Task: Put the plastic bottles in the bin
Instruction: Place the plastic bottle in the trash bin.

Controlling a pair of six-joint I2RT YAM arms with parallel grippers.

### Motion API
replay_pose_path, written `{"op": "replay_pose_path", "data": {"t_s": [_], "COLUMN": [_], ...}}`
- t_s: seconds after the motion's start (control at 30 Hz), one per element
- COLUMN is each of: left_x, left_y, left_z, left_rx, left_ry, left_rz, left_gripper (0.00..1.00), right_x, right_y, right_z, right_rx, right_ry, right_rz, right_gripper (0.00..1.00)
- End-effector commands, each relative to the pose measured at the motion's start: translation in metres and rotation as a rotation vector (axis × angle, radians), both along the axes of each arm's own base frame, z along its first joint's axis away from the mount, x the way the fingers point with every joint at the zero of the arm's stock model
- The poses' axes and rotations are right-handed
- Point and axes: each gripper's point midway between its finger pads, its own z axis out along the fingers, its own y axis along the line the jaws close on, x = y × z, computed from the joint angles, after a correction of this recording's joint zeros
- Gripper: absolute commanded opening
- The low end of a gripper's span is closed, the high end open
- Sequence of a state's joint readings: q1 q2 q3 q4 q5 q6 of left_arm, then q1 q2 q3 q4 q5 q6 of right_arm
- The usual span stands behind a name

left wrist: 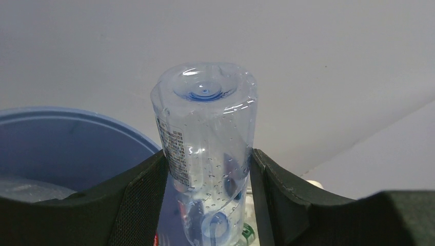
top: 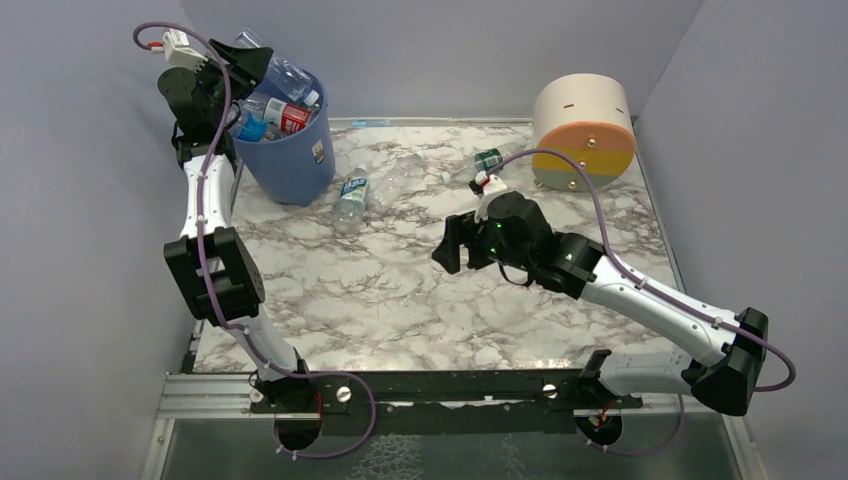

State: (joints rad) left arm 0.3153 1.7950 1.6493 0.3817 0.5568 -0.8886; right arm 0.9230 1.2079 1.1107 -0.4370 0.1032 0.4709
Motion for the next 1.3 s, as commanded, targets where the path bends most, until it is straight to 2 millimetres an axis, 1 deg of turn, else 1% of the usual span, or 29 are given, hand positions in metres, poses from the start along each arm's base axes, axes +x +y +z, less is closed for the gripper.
{"op": "replay_pose_path", "data": {"t_s": [0.0, 0.1, 0.37, 0.6, 0.8, 1.13, 1.2, 1.27], "left_x": [0.001, 0.006, 0.023, 0.038, 0.049, 0.052, 0.055, 0.058], "left_y": [0.023, 0.029, 0.038, 0.032, 0.030, 0.032, 0.032, 0.031], "left_z": [0.038, 0.038, 0.015, 0.005, -0.010, -0.028, -0.033, -0.037], "left_rx": [0.118, 0.126, 0.103, 0.114, 0.142, 0.198, 0.203, 0.204], "left_ry": [-0.162, -0.174, -0.201, -0.210, -0.188, -0.158, -0.151, -0.139], "left_rz": [0.134, 0.168, 0.233, 0.281, 0.301, 0.332, 0.325, 0.316], "left_gripper": [0.60, 0.60, 0.60, 0.60, 0.61, 0.65, 0.67, 0.73], "right_x": [-0.004, -0.004, -0.004, -0.006, -0.005, -0.002, -0.002, -0.002], "right_y": [0.007, 0.008, 0.008, 0.001, -0.001, 0.004, 0.004, 0.005], "right_z": [0.002, 0.000, 0.000, -0.001, -0.003, -0.004, -0.006, -0.006], "right_rx": [0.014, 0.011, 0.006, -0.007, -0.016, -0.023, -0.026, -0.028], "right_ry": [0.008, 0.014, 0.021, 0.026, 0.028, 0.029, 0.029, 0.030], "right_rz": [0.032, 0.032, 0.031, 0.013, 0.004, 0.013, 0.012, 0.015], "right_gripper": [0.82, 0.82, 0.82, 0.82, 0.82, 0.83, 0.83, 0.83]}}
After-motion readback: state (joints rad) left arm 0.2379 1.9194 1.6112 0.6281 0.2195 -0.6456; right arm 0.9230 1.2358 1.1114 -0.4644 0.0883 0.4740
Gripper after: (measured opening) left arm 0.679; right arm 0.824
